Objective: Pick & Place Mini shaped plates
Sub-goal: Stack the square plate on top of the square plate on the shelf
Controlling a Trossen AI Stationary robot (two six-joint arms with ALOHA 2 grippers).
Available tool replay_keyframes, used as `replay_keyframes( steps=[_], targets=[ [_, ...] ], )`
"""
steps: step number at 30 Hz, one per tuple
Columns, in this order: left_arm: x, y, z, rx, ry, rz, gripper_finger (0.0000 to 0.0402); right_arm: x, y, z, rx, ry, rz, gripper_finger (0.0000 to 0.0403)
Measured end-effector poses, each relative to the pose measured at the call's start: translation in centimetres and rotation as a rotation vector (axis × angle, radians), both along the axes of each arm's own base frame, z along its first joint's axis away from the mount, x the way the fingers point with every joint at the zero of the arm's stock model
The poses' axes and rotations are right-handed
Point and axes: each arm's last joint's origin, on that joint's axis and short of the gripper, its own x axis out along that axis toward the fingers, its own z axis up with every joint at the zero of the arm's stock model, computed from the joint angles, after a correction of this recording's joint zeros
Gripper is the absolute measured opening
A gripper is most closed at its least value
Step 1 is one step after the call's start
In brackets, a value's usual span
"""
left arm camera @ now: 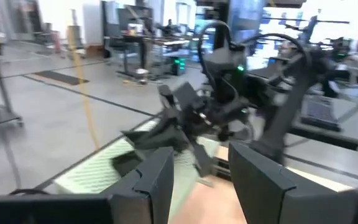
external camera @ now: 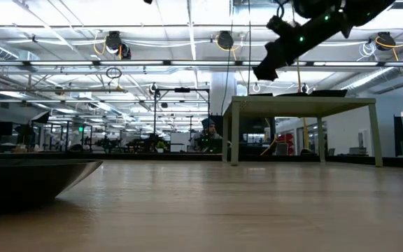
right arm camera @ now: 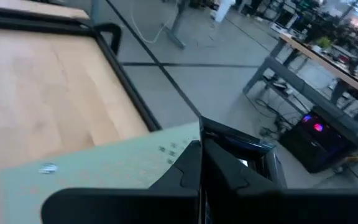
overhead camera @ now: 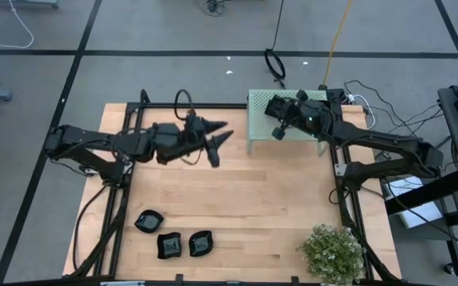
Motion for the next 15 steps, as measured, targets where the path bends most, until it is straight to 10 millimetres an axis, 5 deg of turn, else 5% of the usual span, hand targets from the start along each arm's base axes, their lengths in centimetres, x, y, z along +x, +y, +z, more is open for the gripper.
replay_keyframes(
  steps=[5, 15],
  targets=[
    [0.0, 2.2, 0.0, 0.006, 0.003, 0.072, 0.0154, -0.1, -1.7, -0.9, -0.007, 0.061, 0.011, 0.0001],
    [-0.5, 5.0, 0.2, 0.112, 0.057, 0.163, 0.0154, -0.1, -1.6, -1.3, -0.014, 0.108, 0.09, 0.0001]
  ],
)
